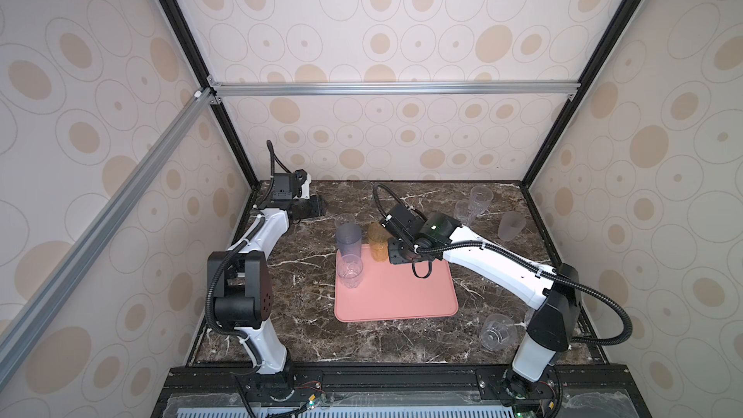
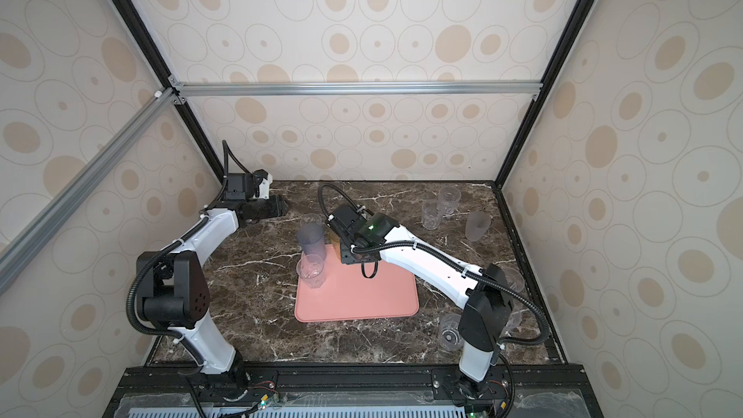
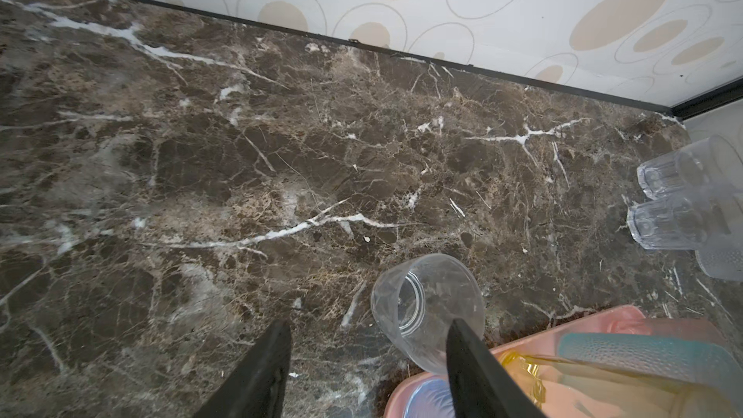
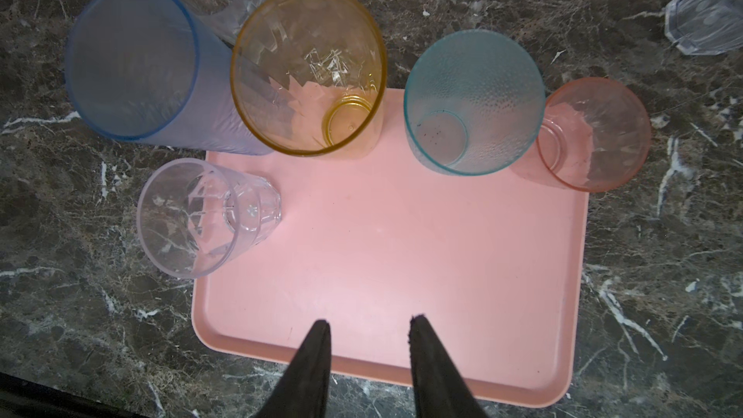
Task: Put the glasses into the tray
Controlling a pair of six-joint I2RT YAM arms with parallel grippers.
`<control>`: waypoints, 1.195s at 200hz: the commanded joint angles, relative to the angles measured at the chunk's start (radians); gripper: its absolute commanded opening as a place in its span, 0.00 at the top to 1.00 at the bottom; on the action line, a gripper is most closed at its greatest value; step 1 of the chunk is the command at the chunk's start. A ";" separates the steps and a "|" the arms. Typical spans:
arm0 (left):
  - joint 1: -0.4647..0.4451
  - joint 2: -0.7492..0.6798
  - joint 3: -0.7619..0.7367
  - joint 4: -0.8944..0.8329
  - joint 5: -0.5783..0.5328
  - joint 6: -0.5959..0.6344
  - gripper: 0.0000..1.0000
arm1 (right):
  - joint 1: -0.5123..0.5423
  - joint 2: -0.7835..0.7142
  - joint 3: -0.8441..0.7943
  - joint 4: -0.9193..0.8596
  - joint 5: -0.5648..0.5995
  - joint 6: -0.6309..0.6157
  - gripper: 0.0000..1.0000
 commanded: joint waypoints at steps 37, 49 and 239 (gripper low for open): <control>-0.052 0.092 0.093 -0.107 -0.041 0.086 0.40 | -0.002 0.009 0.000 0.006 -0.030 0.041 0.64; -0.053 0.100 0.096 -0.106 -0.041 0.086 0.41 | -0.002 0.010 -0.002 0.007 -0.032 0.040 0.64; -0.095 0.211 0.142 -0.146 -0.094 0.090 0.65 | -0.002 0.006 -0.027 0.031 -0.045 0.044 0.64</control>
